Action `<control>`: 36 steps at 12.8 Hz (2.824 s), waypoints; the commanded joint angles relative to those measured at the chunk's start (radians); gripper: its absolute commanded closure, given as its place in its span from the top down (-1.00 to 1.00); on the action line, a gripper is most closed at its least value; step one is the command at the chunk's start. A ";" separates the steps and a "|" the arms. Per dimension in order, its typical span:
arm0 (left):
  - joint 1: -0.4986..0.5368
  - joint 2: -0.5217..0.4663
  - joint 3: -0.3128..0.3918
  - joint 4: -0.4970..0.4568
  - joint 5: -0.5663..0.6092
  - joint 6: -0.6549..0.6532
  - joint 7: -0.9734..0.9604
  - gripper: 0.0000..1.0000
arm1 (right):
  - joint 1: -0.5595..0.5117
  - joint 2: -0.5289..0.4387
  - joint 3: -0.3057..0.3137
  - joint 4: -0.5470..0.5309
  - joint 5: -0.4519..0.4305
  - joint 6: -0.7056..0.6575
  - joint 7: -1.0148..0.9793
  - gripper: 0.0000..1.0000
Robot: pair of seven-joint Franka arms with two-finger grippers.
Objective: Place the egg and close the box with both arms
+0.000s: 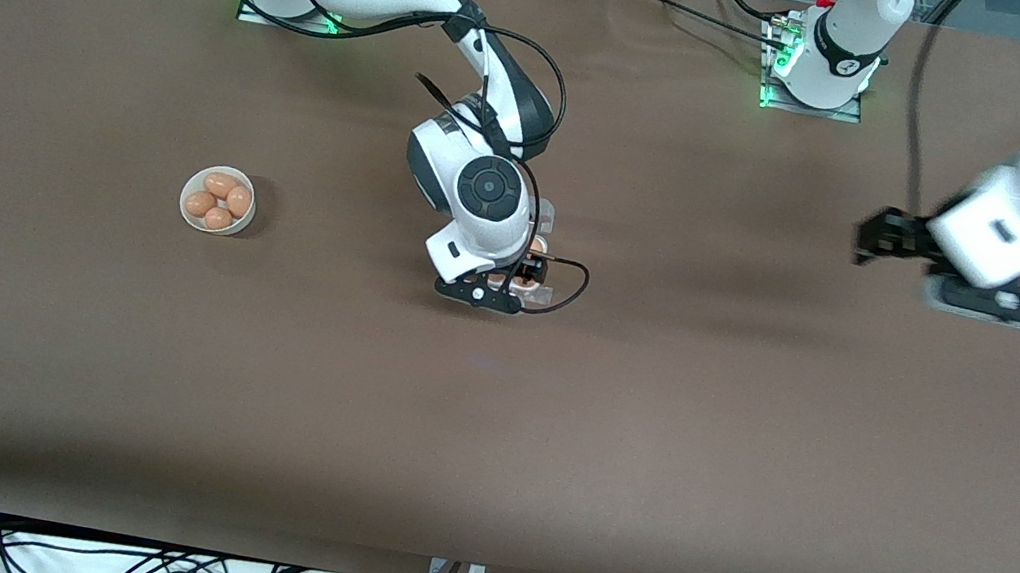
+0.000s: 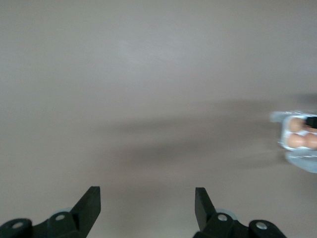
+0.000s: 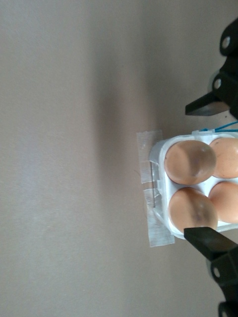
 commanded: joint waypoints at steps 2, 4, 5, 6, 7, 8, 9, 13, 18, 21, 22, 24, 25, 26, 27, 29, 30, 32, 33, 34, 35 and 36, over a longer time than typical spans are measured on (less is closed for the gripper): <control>-0.011 0.072 -0.152 0.013 -0.083 -0.085 -0.166 -0.42 | -0.043 -0.109 -0.039 -0.001 -0.003 -0.206 -0.084 1.00; -0.032 0.143 -0.227 0.013 -0.111 -0.090 -0.316 -0.74 | -0.082 -0.215 -0.071 -0.100 0.007 -0.246 -0.193 1.00; -0.064 0.184 -0.252 0.019 -0.111 -0.085 -0.386 -0.82 | -0.112 -0.289 -0.081 -0.178 0.007 -0.248 -0.249 1.00; -0.106 0.221 -0.253 0.024 -0.115 -0.076 -0.440 -0.82 | -0.144 -0.359 -0.093 -0.243 0.008 -0.258 -0.313 1.00; -0.149 0.259 -0.253 0.024 -0.135 -0.056 -0.489 -0.81 | -0.179 -0.425 -0.111 -0.292 0.026 -0.290 -0.379 1.00; -0.186 0.290 -0.253 0.024 -0.141 -0.018 -0.534 -0.81 | -0.195 -0.479 -0.145 -0.320 0.043 -0.327 -0.463 1.00; -0.222 0.321 -0.253 0.024 -0.143 0.023 -0.577 -0.82 | -0.195 -0.528 -0.204 -0.340 0.045 -0.370 -0.540 1.00; -0.327 0.431 -0.253 0.035 -0.192 0.143 -0.709 -0.85 | -0.195 -0.706 -0.387 -0.441 0.034 -0.462 -0.738 1.00; -0.408 0.608 -0.246 0.111 -0.181 0.195 -0.777 -0.86 | -0.195 -0.757 -0.536 -0.414 0.033 -0.534 -0.909 1.00; -0.405 0.629 -0.209 0.121 -0.174 0.278 -0.761 -0.90 | -0.195 -0.756 -0.536 -0.405 0.031 -0.562 -0.915 1.00; -0.407 0.629 -0.178 0.140 -0.174 0.297 -0.757 -0.90 | -0.204 -0.763 -0.535 -0.404 0.031 -0.577 -0.916 1.00; -0.405 0.629 -0.119 0.193 -0.175 0.305 -0.687 -0.90 | -0.349 -0.766 -0.405 -0.392 0.030 -0.597 -0.918 1.00; -0.398 0.628 -0.102 0.223 -0.175 0.302 -0.669 -0.88 | -0.456 -0.766 -0.300 -0.392 0.030 -0.597 -0.916 1.00; -0.393 0.622 -0.098 0.240 -0.172 0.294 -0.665 -0.83 | -0.531 -0.768 -0.221 -0.392 0.030 -0.597 -0.916 1.00; -0.389 0.612 -0.091 0.245 -0.154 0.286 -0.665 -0.75 | -0.594 -0.769 -0.167 -0.392 0.028 -0.596 -0.916 1.00; -0.379 0.547 -0.077 0.256 -0.038 0.251 -0.666 -0.28 | -0.717 -0.776 -0.051 -0.391 0.028 -0.596 -0.918 1.00; -0.364 0.518 -0.063 0.283 0.013 0.237 -0.665 0.06 | -0.775 -0.777 0.014 -0.391 0.028 -0.594 -0.918 1.00; -0.279 0.493 -0.060 0.353 0.088 0.191 -0.640 0.85 | -0.848 -0.780 0.086 -0.388 0.030 -0.597 -0.918 1.00; -0.254 0.493 -0.059 0.396 0.133 0.149 -0.573 0.92 | -0.847 -0.789 0.085 -0.386 0.031 -0.599 -0.918 1.00; -0.225 0.491 -0.049 0.445 0.160 0.083 -0.500 0.97 | -0.847 -0.791 0.085 -0.386 0.033 -0.599 -0.918 1.00; -0.185 0.493 -0.040 0.493 0.180 0.021 -0.400 0.99 | -0.847 -0.792 0.083 -0.386 0.034 -0.602 -0.918 1.00; -0.145 0.491 -0.039 0.521 0.199 -0.016 -0.304 1.00 | -0.847 -0.792 0.083 -0.385 0.037 -0.606 -0.916 1.00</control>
